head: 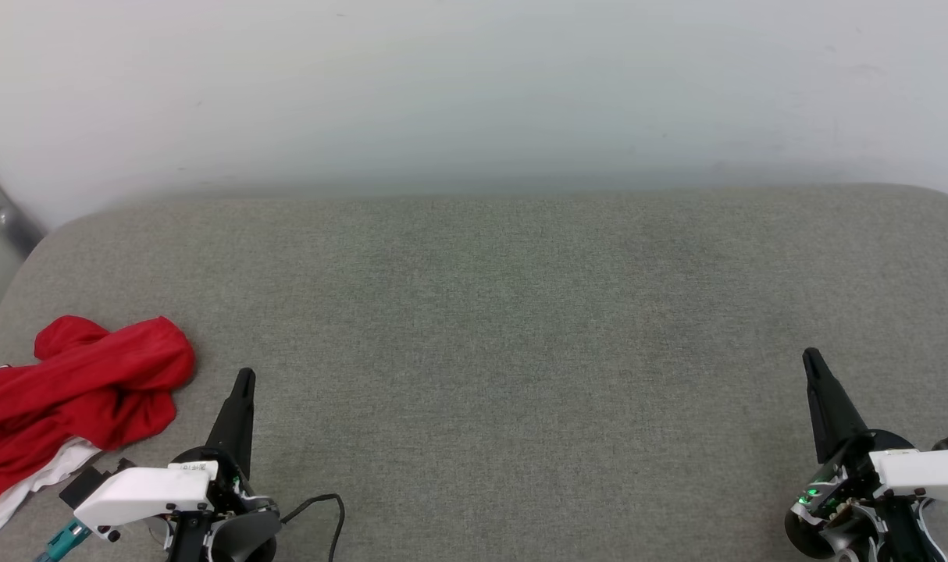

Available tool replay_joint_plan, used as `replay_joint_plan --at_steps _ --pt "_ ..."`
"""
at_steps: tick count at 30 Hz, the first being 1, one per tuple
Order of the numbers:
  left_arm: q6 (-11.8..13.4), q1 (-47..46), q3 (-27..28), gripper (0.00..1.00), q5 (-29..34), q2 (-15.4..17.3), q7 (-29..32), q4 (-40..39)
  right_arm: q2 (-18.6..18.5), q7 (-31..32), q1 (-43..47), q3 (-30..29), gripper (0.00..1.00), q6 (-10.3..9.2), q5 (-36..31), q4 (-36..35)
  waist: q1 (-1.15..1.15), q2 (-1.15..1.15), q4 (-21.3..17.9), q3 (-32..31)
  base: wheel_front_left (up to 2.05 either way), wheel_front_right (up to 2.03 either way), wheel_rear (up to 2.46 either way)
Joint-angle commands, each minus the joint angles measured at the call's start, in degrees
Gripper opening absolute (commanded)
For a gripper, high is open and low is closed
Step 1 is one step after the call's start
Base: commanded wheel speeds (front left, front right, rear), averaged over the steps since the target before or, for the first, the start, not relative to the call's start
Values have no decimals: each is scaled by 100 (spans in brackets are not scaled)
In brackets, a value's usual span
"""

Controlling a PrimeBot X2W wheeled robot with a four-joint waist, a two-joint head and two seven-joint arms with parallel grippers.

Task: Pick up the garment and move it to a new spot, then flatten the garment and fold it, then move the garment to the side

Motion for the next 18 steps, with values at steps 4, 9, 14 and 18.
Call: replay_joint_plan --at_steps 4,9,14,18 --pt "-20 -34 15 0 8 -14 12 -3 22 0 -62 4 0 -1 22 4 0 0 0 0 0 0 0" --pt "-21 -34 14 0 8 -14 11 -3 22 0 -62 3 0 -2 22 4 0 0 0 0 0 0 0" --pt "-20 -34 14 0 8 -14 11 -3 22 0 -62 3 0 -2 22 4 0 0 0 0 0 0 0" --pt "-21 -34 14 0 8 -14 11 -3 22 0 -62 3 0 -1 22 4 0 0 0 0 0 0 0"
